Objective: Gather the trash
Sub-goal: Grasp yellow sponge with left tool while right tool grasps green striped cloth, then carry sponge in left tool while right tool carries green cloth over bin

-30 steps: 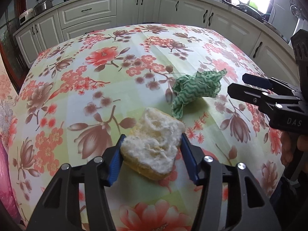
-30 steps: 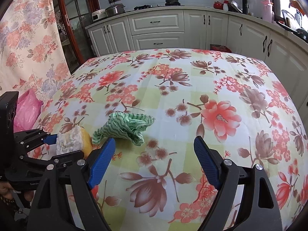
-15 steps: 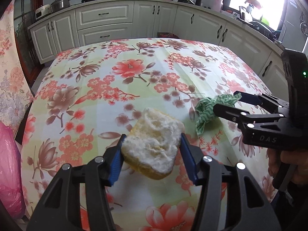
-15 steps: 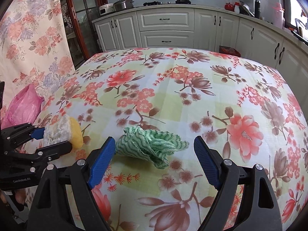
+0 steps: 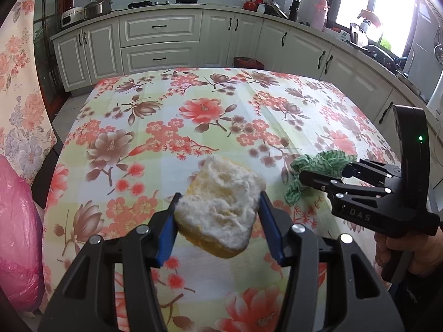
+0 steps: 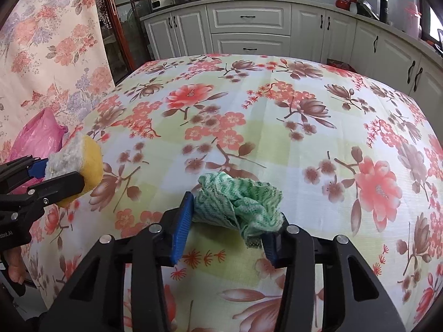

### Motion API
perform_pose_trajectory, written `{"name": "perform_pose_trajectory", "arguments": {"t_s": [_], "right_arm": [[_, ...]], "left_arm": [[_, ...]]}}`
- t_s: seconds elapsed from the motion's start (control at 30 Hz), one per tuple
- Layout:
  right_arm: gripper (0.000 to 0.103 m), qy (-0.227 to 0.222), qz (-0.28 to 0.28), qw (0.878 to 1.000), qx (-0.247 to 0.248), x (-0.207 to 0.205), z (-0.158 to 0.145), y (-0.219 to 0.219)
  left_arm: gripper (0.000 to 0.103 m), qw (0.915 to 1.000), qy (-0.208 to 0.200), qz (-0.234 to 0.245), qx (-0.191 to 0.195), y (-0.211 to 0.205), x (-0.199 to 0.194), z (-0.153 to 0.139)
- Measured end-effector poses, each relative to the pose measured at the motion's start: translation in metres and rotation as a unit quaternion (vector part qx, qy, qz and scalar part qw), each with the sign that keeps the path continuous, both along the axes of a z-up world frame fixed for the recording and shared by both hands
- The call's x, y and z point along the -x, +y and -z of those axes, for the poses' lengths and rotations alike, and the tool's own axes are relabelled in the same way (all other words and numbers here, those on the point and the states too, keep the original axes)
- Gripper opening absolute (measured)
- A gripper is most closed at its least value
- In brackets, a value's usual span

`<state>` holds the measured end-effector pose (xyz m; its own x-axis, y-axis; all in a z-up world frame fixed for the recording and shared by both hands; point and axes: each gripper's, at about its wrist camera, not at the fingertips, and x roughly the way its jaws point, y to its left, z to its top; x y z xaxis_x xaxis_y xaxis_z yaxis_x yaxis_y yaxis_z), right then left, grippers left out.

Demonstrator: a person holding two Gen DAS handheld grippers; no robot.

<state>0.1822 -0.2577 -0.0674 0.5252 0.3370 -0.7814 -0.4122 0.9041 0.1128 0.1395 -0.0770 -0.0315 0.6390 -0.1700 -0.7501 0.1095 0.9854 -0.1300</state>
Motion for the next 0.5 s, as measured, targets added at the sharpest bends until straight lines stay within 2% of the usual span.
{"name": "perform_pose_trajectory", "arguments": {"t_s": [0.17,0.5], "right_arm": [[0.043,-0.009,0.005,1.0,-0.005,0.007,-0.01,-0.004],[0.043,-0.042,0.011,0.999,-0.015,0.022,-0.051,0.003]], "left_arm": [[0.053,0.9999,-0.013,-0.005,0.003,0.005,0.007,-0.01],[0.053,0.9985,-0.05,-0.021,0.002,0.023,0.026,-0.042]]}}
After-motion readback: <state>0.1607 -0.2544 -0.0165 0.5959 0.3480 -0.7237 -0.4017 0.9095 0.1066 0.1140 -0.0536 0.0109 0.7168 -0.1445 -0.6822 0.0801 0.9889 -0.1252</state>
